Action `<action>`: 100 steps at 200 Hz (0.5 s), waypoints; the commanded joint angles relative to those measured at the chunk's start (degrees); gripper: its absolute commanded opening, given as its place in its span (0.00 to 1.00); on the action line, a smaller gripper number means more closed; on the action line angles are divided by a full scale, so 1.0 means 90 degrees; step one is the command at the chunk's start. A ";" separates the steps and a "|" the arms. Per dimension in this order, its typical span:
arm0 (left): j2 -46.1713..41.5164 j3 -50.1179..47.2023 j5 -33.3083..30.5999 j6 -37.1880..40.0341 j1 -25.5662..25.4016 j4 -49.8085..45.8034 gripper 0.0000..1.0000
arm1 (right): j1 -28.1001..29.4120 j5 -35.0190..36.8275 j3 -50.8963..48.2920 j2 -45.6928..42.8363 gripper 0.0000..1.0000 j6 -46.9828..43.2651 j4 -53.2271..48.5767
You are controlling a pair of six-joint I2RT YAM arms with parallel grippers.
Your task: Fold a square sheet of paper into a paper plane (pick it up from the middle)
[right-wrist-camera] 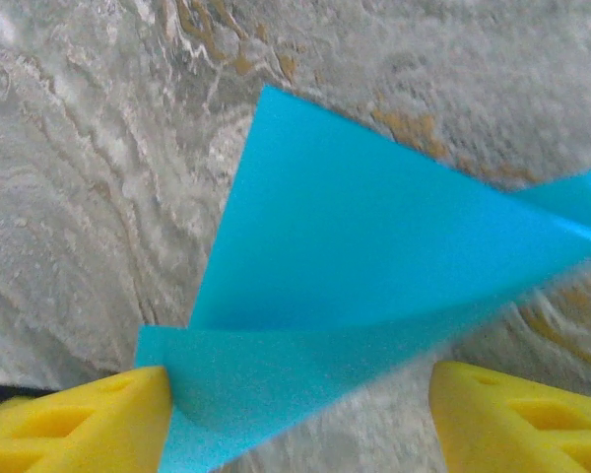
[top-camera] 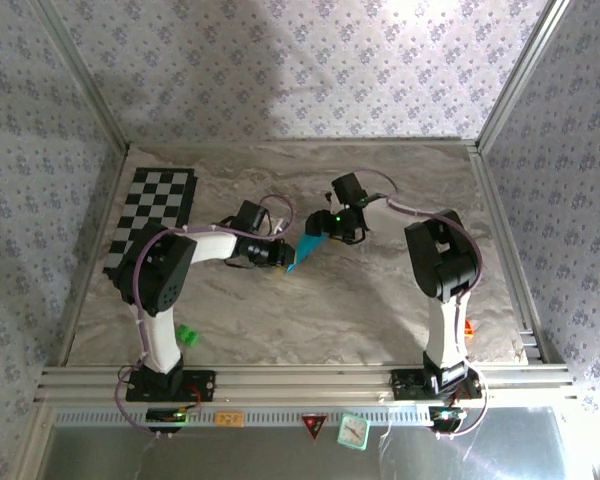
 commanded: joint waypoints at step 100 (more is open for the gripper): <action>0.0355 0.0115 -0.0166 0.0184 -0.0110 -0.0248 0.23 | 0.0312 -0.0611 -0.1095 -0.1081 0.41 0.0480 0.1329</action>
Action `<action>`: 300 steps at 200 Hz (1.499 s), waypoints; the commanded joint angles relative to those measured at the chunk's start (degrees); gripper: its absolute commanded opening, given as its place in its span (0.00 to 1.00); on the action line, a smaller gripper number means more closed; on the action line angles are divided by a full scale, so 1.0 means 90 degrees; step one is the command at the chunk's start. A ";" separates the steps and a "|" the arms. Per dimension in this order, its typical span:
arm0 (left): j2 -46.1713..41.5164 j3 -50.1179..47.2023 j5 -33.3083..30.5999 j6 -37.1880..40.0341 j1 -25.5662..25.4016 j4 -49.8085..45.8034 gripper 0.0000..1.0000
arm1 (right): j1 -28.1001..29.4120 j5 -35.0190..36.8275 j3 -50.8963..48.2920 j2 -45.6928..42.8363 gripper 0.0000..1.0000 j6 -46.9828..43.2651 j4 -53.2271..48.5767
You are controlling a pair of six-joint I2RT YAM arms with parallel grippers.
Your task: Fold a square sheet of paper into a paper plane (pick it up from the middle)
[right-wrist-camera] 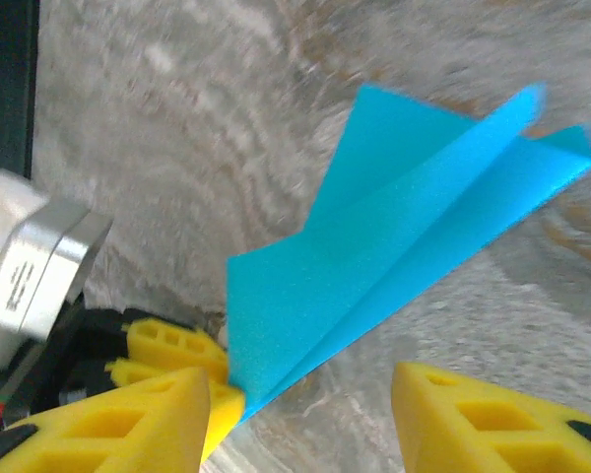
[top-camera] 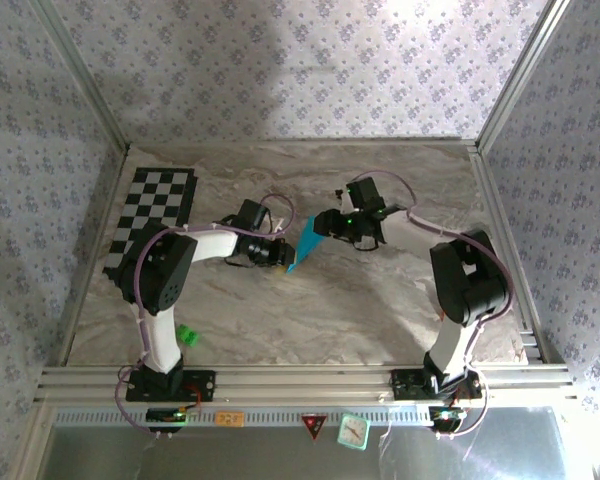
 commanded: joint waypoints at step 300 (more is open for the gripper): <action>0.0419 0.0011 0.0004 0.0109 -0.0107 -0.0031 0.23 | 0.0142 -0.0563 0.0892 0.1611 0.24 0.0061 0.0243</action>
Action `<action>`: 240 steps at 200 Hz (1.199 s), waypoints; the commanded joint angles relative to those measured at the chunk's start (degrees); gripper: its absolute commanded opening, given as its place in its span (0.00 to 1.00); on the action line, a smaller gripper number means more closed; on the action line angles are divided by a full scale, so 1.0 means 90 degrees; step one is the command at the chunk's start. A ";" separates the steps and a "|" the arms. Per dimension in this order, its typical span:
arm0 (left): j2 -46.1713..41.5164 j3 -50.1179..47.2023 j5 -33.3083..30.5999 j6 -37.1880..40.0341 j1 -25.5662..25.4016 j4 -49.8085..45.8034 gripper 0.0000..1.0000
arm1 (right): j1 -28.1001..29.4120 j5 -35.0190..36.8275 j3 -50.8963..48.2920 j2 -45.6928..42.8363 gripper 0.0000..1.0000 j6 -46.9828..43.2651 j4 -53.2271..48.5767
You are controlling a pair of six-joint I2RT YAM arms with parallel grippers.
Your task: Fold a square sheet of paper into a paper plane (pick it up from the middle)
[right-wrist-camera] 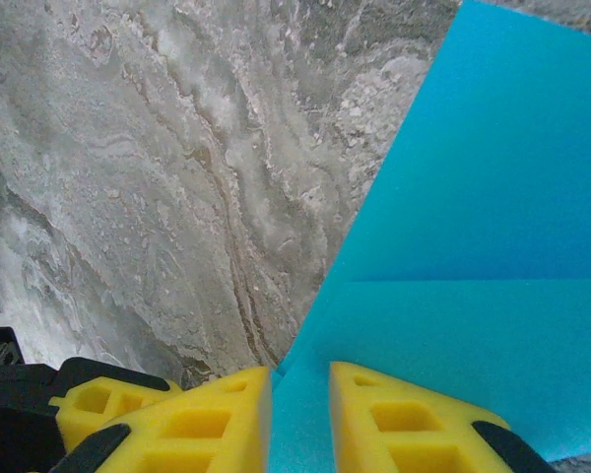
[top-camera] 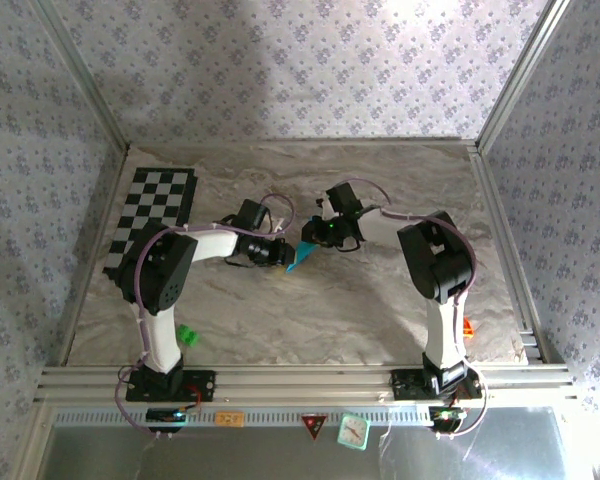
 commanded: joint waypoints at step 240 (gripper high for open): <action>0.0224 -0.0035 -0.0023 0.0122 -0.0111 -0.0138 0.23 | -0.0103 -0.0562 0.0578 0.0683 0.24 -0.0390 -0.0342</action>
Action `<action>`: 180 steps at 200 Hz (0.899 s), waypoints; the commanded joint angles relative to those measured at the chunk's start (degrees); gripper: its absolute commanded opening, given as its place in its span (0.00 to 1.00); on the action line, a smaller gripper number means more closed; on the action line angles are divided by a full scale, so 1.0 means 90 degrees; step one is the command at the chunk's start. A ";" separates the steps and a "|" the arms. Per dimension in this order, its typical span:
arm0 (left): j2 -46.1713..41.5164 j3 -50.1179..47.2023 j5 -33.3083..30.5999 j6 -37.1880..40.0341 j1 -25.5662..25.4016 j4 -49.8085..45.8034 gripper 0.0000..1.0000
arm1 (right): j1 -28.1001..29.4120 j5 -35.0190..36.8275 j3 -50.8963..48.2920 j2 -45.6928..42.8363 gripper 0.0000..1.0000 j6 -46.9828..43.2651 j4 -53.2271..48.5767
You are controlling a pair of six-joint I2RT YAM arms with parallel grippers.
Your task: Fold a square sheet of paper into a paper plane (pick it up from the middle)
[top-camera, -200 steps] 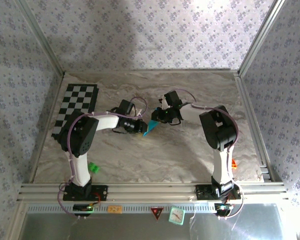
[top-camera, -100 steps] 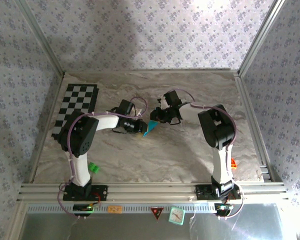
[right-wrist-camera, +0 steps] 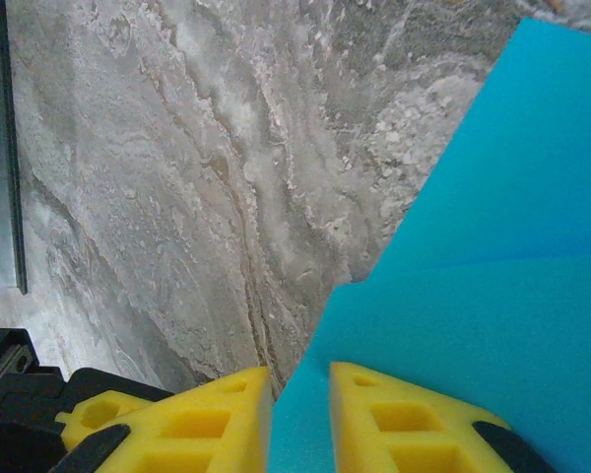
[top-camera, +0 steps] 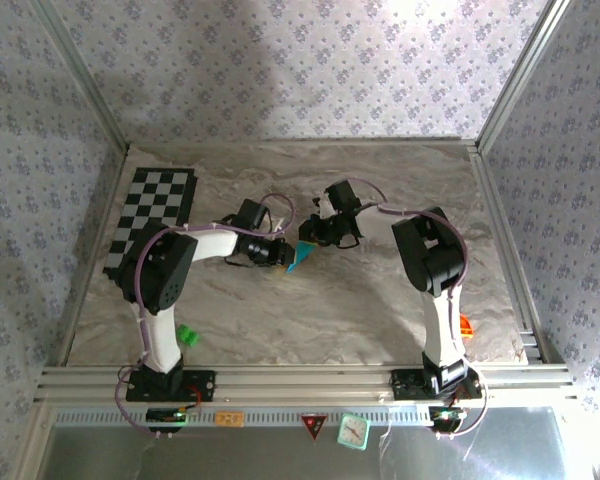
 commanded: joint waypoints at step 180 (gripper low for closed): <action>-0.0560 0.0609 -0.0231 -0.0136 -0.0419 -0.0164 0.20 | 0.0007 0.0191 0.0268 0.0299 0.21 -0.0315 -0.0724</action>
